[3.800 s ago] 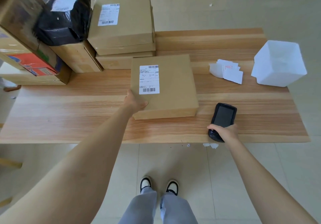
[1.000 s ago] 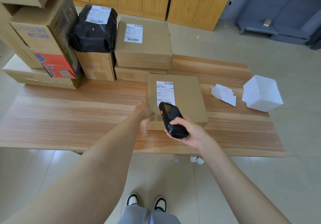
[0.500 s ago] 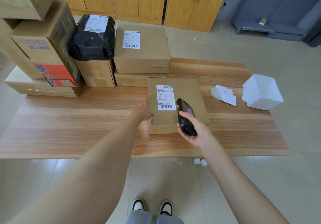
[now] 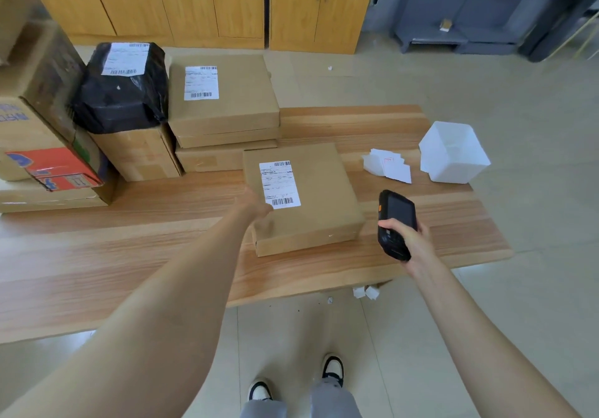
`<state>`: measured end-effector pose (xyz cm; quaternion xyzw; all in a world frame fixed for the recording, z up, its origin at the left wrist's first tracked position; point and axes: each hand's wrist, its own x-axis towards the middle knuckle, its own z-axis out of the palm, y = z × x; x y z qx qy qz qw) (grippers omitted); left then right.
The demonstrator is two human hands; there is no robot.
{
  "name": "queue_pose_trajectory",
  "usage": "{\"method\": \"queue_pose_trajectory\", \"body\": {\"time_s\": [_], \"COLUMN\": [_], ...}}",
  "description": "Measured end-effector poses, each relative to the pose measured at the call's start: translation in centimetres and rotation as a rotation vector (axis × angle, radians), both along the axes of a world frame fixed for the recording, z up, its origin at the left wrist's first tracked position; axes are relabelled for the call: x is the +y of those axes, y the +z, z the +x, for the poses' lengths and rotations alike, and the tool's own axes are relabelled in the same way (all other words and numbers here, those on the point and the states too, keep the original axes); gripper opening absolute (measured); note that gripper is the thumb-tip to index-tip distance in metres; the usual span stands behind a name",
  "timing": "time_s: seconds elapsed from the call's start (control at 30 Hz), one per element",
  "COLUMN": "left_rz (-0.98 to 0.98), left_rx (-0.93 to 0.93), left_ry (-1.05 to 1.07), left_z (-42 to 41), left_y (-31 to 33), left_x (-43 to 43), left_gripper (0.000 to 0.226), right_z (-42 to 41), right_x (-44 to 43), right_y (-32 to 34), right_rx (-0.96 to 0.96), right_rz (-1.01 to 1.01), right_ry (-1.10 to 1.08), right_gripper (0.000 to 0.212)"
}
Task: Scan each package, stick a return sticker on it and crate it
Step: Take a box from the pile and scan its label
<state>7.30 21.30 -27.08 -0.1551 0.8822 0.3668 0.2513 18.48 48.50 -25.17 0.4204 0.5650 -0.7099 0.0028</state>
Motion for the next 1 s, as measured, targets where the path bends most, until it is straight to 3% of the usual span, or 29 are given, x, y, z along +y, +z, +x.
{"method": "queue_pose_trajectory", "body": {"time_s": [0.27, 0.5, 1.0], "left_rz": [-0.147, -0.284, -0.293], "left_rx": [0.014, -0.001, 0.074], "left_ry": [0.010, 0.052, 0.099], "left_z": [-1.9, -3.8, -6.1], "left_y": [1.2, 2.3, 1.6], "left_x": [4.1, 10.6, 20.5], "left_gripper": [0.063, 0.056, 0.064], "right_z": [0.0, -2.0, -2.2], "right_x": [6.9, 12.5, 16.8], "right_y": [-3.1, -5.5, -11.5], "right_rx": [-0.031, -0.041, -0.086], "right_rz": [0.062, 0.171, 0.353], "right_ry": [0.026, 0.172, 0.425], "right_gripper": [0.101, 0.092, 0.102]}}
